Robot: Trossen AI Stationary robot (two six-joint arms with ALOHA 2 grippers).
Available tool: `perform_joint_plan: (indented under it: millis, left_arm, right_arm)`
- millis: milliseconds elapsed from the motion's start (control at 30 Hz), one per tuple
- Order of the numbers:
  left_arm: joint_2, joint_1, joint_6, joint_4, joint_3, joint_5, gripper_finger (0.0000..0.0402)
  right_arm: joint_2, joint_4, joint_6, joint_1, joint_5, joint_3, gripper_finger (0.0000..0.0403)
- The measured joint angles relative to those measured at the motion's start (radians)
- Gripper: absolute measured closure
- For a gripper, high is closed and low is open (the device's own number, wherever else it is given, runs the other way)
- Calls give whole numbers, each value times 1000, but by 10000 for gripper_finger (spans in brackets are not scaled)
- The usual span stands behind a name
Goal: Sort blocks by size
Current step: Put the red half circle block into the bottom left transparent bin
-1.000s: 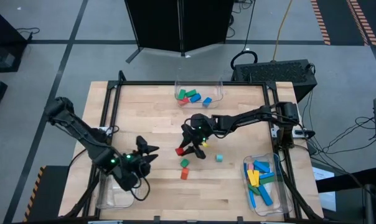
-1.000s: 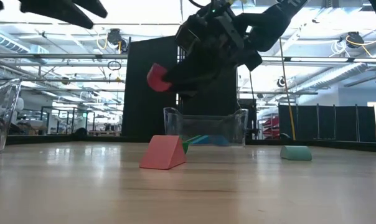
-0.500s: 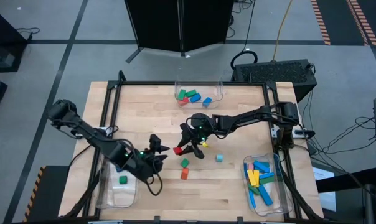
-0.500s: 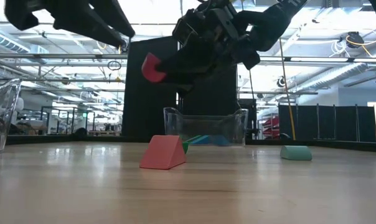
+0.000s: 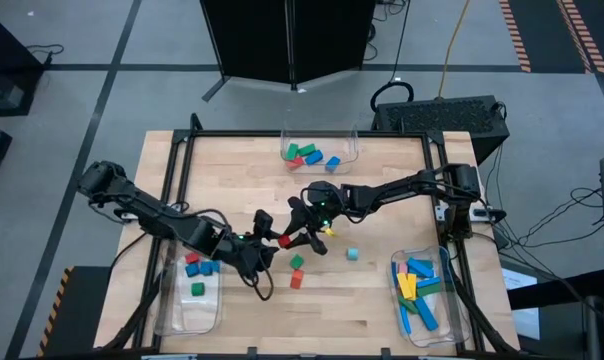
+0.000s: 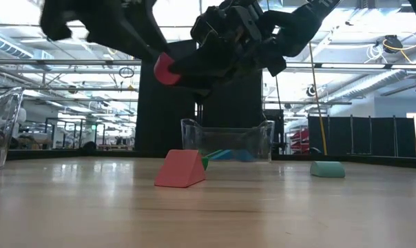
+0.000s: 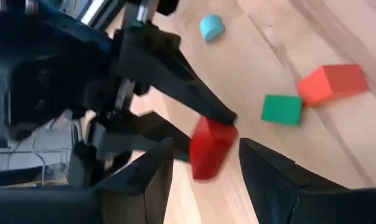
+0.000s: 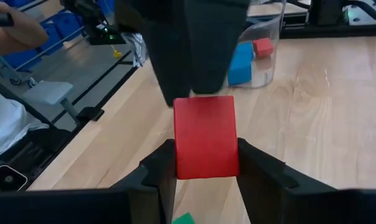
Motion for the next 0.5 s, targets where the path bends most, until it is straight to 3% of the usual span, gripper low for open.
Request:
perform_joint_plan:
  millis: [500]
  left_arm:
    - [79, 59, 61, 35, 0, 90, 223]
  right_arm:
    - [0, 8, 1, 0, 3, -1, 268]
